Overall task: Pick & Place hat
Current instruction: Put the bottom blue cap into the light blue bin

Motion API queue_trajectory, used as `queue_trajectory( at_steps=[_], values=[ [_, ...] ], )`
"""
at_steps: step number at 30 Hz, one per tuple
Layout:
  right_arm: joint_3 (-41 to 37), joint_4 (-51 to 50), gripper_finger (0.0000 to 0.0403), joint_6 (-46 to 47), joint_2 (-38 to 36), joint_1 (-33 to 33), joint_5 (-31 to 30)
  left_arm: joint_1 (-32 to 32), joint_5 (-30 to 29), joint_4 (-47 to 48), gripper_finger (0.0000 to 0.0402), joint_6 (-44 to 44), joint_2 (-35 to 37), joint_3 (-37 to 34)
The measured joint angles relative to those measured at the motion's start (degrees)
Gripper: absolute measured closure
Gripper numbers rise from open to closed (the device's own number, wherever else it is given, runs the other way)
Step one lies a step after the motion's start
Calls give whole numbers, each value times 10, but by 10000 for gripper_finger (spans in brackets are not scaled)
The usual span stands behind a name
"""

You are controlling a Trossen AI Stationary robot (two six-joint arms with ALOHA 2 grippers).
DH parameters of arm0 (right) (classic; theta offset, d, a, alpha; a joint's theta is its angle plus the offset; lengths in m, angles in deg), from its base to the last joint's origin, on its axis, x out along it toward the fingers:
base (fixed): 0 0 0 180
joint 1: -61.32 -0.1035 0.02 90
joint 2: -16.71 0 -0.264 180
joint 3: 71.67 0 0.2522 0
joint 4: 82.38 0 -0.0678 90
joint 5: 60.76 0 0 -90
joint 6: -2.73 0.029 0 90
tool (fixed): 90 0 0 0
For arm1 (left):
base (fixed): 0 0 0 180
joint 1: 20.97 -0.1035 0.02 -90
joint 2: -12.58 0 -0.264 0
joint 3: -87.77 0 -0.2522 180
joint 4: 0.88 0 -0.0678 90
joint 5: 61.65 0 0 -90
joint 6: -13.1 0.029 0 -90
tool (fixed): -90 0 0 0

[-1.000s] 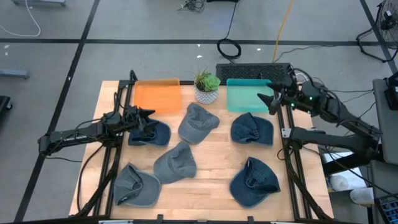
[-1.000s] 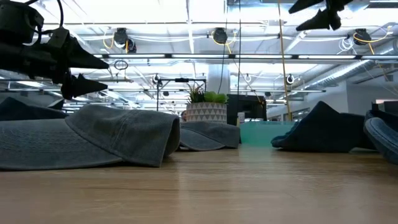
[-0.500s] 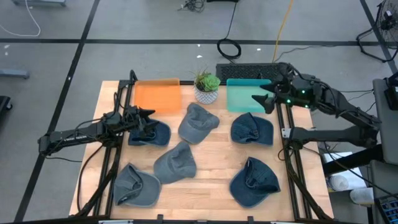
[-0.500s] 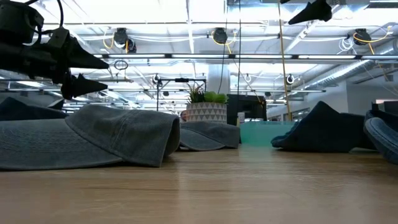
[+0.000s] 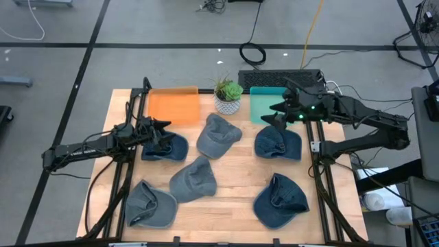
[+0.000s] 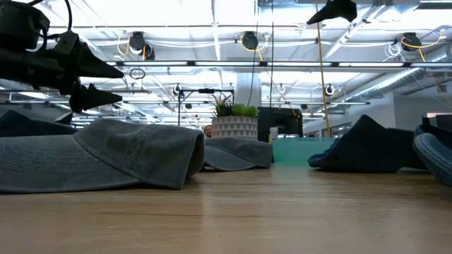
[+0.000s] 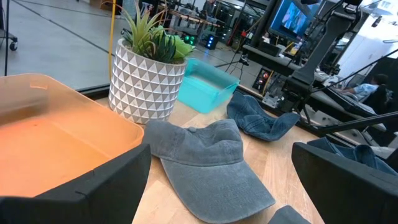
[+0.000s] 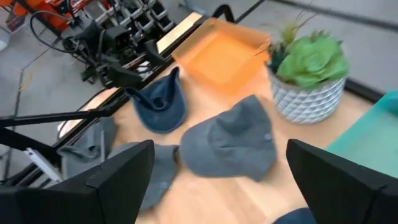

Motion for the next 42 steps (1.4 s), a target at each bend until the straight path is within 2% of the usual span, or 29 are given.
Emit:
queue_trajectory(
  at_steps=[6,14,18,25,31,42],
  values=[
    [26,0,51,59,30,-38,1,0,0,0,2,0,0,0],
    [50,-2,51,61,39,-97,3,0,0,0,2,0,0,0],
    [69,-36,51,63,38,-122,32,0,0,0,2,0,0,0],
    [93,-72,51,65,34,-187,34,0,0,0,2,0,0,0],
    [93,-82,51,82,35,-243,83,0,0,0,2,0,0,0],
    [93,-153,51,237,38,-345,92,0,0,0,2,0,0,0]
  ],
)
